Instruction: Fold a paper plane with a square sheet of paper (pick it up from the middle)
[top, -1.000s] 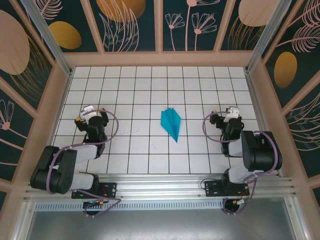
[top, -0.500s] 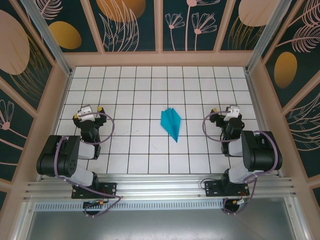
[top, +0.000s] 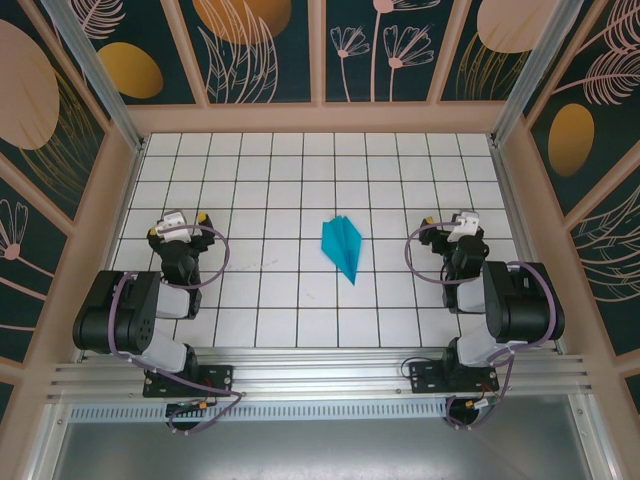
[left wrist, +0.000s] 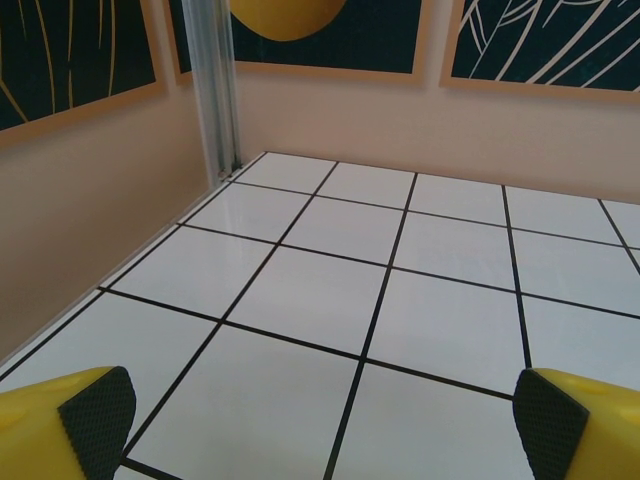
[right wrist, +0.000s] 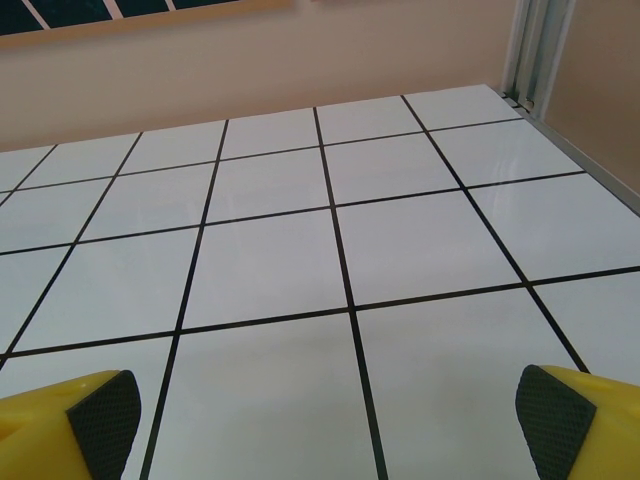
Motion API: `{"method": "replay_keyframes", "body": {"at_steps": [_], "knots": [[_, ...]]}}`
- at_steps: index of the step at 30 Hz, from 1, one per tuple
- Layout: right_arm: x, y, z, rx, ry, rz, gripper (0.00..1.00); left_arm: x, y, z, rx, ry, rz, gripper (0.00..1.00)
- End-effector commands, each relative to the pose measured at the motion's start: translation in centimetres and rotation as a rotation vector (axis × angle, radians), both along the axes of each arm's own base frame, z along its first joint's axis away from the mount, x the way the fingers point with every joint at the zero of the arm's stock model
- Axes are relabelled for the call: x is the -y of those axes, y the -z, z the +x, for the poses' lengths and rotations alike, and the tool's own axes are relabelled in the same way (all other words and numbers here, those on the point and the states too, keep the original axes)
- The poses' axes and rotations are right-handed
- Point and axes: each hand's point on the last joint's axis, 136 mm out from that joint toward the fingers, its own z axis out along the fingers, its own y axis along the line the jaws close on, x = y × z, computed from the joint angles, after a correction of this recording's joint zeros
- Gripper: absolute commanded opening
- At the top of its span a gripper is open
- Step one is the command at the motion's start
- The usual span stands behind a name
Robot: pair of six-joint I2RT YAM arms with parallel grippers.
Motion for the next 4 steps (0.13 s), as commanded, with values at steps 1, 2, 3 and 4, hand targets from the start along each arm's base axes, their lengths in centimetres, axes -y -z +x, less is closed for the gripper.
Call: {"method": "replay_keyframes", "body": {"at_steps": [1,2,3,4], "knots": [[-0.18,-1.90,0.67,0.071,-0.014,0.010,0.99,0.12,-1.13,0.20,0.050,0.011,-0.020,0.99],[-0.20,-1.90,0.67,0.071,-0.014,0.011,0.99,0.07,-1.15,0.13,0.052,0.010,-0.020,0.99],[-0.17,-1.92,0.68,0.072,-0.013,0.012,0.99,0.09,-1.23,0.09,0.055,0.011,-0.019,0.99],[-0.17,-1.93,0.69,0.072,-0.013,0.011,0.99,0.08,-1.22,0.12,0.055,0.010,-0.020,0.99]]}}
